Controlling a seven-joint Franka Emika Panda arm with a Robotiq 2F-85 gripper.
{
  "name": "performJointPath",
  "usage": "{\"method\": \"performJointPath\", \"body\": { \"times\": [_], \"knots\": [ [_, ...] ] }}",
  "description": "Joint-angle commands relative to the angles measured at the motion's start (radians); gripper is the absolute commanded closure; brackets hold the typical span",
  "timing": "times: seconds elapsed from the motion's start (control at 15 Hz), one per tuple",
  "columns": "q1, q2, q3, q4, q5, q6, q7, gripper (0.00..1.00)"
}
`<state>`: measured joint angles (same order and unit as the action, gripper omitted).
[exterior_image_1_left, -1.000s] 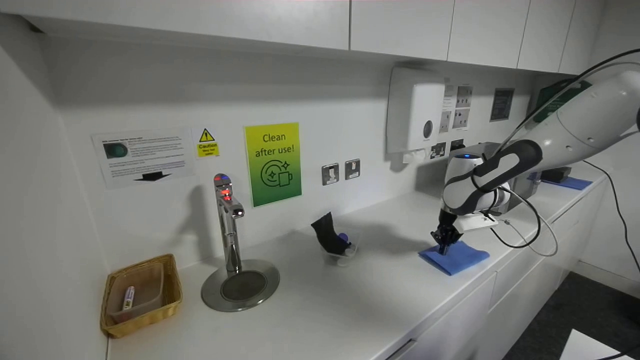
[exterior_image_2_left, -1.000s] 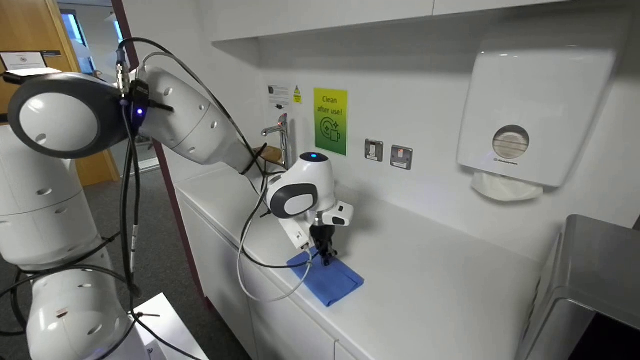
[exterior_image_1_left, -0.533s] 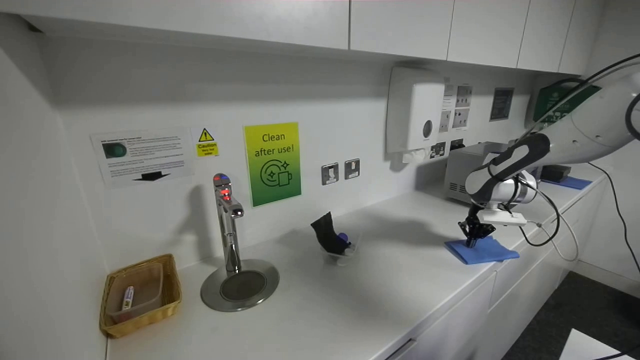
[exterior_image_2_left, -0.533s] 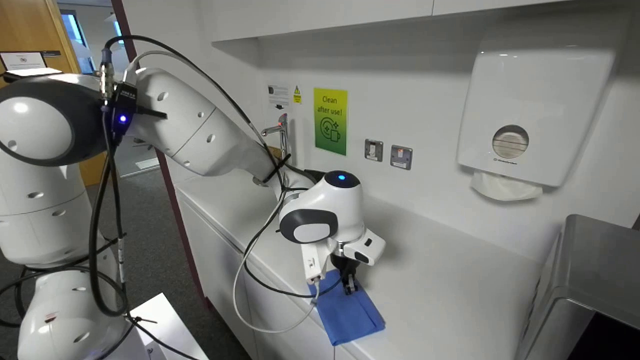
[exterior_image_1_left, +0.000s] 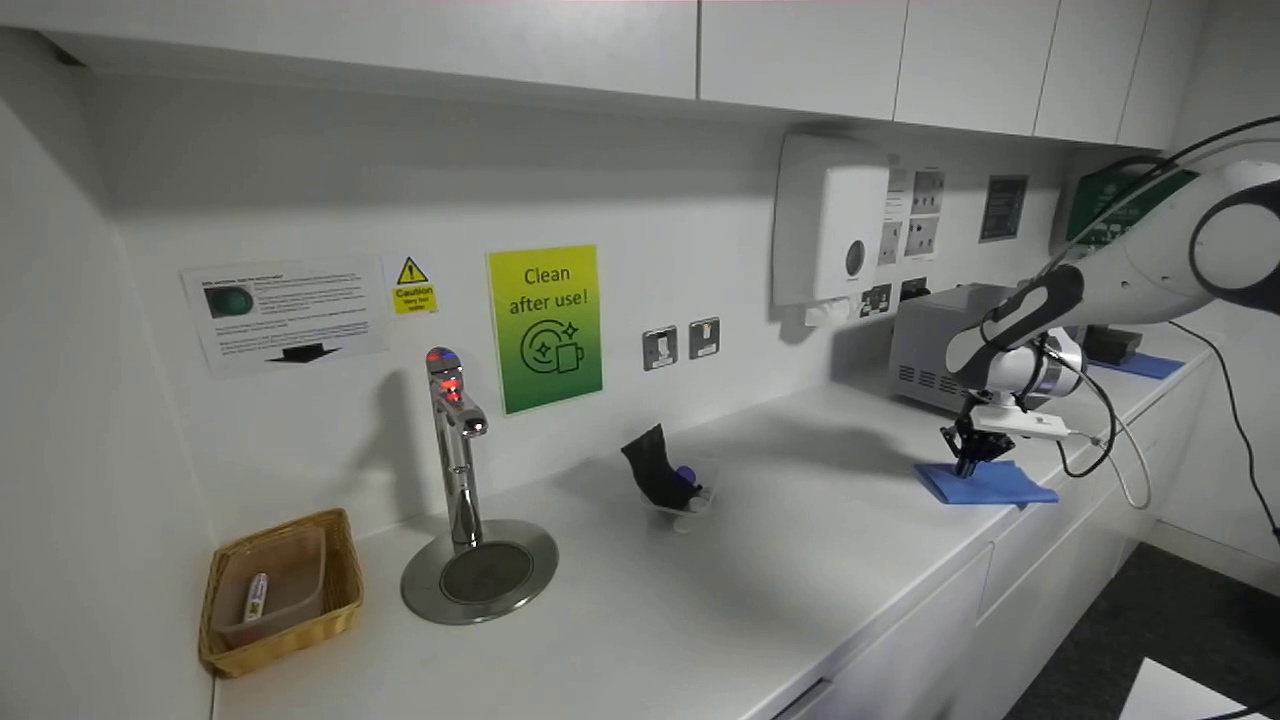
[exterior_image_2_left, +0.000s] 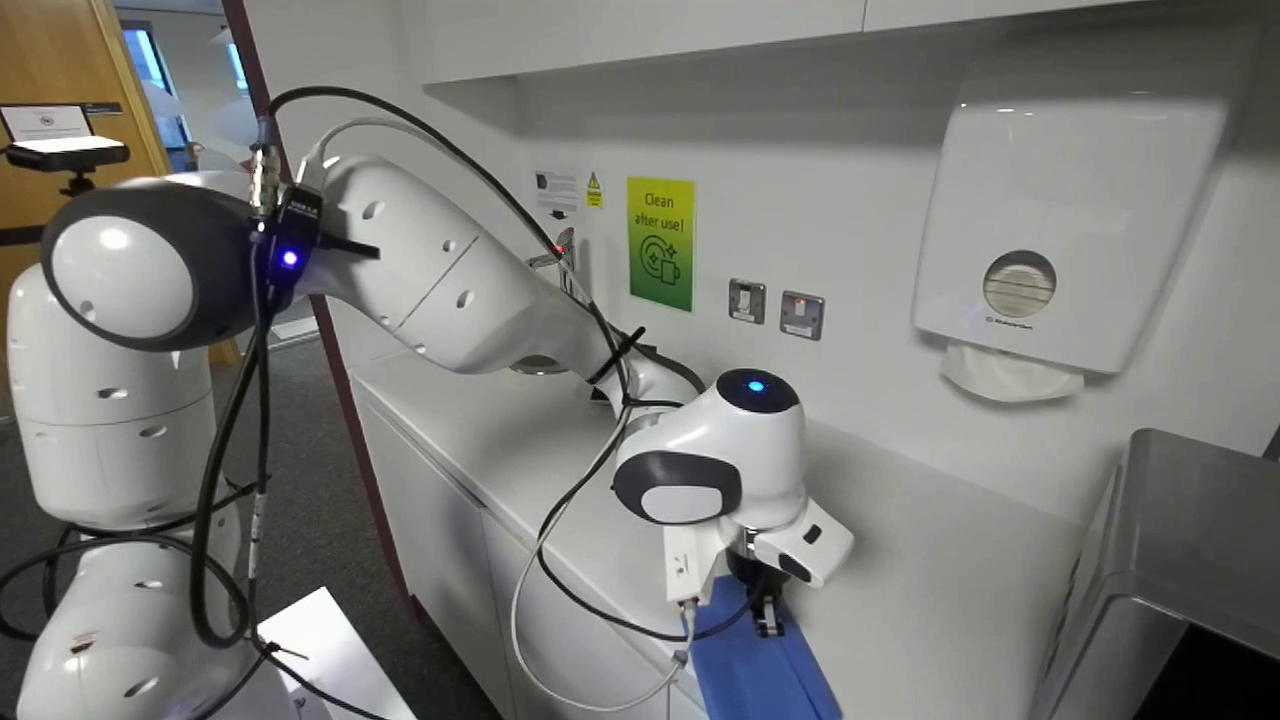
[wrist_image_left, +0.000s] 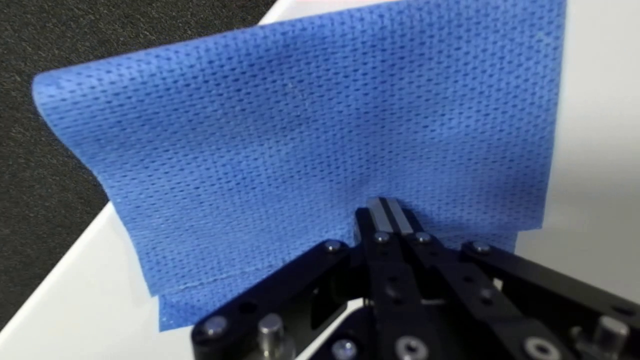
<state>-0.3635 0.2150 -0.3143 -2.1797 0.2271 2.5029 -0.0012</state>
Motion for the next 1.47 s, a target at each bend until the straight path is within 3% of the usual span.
{"method": "performJointPath", "body": {
  "times": [0.0,0.67,1.4],
  "knots": [
    [-0.034,0.132,0.003,0.138,0.013,-0.051,-0.012,1.00],
    [-0.091,0.334,0.035,0.494,0.014,-0.275,-0.004,1.00],
    [-0.025,0.520,0.085,0.893,-0.064,-0.467,0.091,1.00]
  ]
}}
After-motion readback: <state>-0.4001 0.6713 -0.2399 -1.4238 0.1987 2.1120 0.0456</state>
